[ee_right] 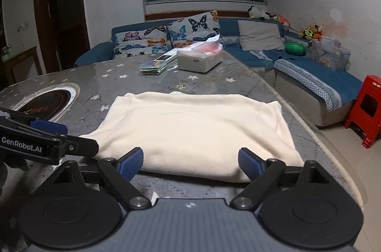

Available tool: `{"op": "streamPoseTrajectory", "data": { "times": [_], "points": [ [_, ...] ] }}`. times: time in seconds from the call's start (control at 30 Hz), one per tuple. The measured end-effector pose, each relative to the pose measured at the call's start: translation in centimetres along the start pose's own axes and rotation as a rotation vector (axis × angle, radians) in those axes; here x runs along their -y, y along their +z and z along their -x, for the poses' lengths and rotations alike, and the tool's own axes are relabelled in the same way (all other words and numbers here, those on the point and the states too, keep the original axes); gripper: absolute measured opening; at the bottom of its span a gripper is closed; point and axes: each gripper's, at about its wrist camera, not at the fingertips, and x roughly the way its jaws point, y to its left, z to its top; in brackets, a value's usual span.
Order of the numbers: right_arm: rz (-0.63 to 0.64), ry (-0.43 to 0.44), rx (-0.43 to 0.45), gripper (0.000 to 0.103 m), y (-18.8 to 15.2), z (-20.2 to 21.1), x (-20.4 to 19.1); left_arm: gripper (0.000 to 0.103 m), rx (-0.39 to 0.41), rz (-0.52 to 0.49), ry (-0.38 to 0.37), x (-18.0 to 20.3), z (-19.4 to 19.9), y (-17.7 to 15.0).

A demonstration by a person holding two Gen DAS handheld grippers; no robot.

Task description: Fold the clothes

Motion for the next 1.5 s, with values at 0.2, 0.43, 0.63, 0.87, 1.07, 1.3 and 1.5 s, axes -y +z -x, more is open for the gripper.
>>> {"op": "streamPoseTrajectory", "data": {
  "times": [0.2, 0.43, 0.63, 0.87, 1.07, 1.3, 1.5],
  "points": [
    [-0.004, -0.047, 0.029, 0.103, 0.1, 0.7, 0.0, 0.089, 0.007, -0.005, -0.002, 0.2, 0.5, -0.2],
    [-0.005, -0.085, 0.046, 0.103, 0.0, 1.2, -0.2, 0.093, 0.015, -0.01, -0.007, 0.3, 1.0, -0.5],
    [-0.026, -0.096, 0.064, 0.103, -0.4, 1.9, -0.2, 0.096, 0.022, -0.013, -0.011, 0.4, 1.6, -0.9],
    [-0.037, -0.109, 0.068, 0.103, -0.7, 2.5, -0.4, 0.102, 0.03, -0.024, -0.015, 0.9, 2.3, -1.4],
    [-0.029, -0.122, 0.066, 0.103, -1.0, 2.9, -0.7, 0.103, 0.028, -0.03, -0.02, 1.1, 2.7, -1.8],
    [-0.022, -0.126, 0.058, 0.103, -1.2, 3.1, -0.7, 0.103, 0.021, -0.032, -0.018, 1.2, 2.9, -2.2],
    [-0.02, -0.124, 0.048, 0.103, -1.5, 3.1, -0.8, 0.103, 0.014, -0.036, -0.019, 1.4, 3.0, -2.5]
  ]
}}
